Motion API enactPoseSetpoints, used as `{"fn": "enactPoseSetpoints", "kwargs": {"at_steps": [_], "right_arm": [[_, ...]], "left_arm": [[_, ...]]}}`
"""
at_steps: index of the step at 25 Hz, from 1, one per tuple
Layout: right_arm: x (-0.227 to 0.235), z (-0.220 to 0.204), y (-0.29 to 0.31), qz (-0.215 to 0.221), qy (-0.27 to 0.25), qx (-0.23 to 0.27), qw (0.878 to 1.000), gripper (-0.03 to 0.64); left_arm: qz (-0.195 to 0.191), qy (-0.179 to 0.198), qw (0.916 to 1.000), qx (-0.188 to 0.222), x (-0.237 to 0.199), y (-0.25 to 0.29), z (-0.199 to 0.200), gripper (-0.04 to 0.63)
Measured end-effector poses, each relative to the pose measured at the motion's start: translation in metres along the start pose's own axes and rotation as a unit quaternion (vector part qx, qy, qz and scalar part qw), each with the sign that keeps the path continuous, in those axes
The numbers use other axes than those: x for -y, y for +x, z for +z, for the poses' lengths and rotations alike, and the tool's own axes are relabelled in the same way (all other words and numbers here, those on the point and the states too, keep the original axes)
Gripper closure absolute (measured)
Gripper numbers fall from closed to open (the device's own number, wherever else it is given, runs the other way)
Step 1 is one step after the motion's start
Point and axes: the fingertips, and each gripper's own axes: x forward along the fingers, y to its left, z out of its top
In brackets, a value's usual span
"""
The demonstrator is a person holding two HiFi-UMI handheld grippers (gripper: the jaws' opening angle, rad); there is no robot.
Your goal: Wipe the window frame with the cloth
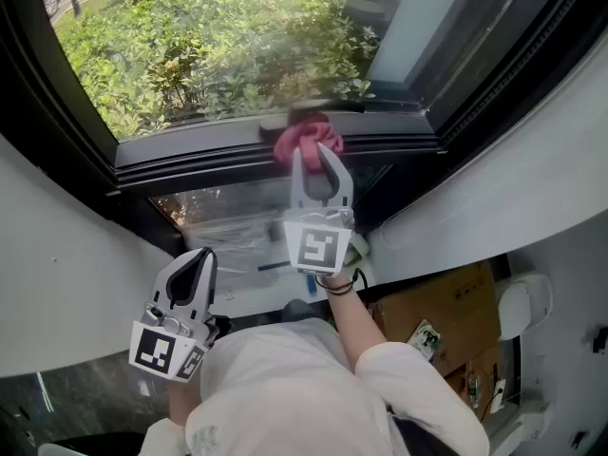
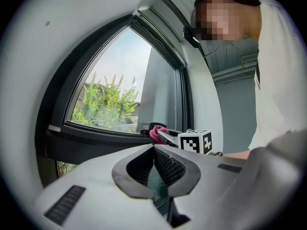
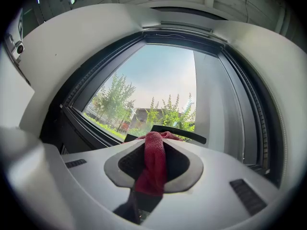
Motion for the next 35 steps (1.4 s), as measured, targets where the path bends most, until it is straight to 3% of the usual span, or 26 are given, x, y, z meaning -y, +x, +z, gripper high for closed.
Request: {"fn": "enactPoseSetpoints", "kwargs": {"at_steps": [8,14,35], "right_arm": [[-0.008,-0.003,-0.001,0.010,0.010,-0.023,1.000,0.526],[-0.010,0.003,0.000,0.015,-0.007,0.002,1.000,0.526],[-0.011,0.000,-0.001,0.024,-0.025,-0.010,0.999,0.526]], "left_arm": [[0.000,-0.001,1.0000,0.002,-0.001,-0.001,0.001,0.584],[-0.002,-0.001,1.0000,0.004,0.001,0.000,0.002,0.584],[0.018,0.006,0.9998,0.006,0.004,-0.010,0.005,0.584]]}}
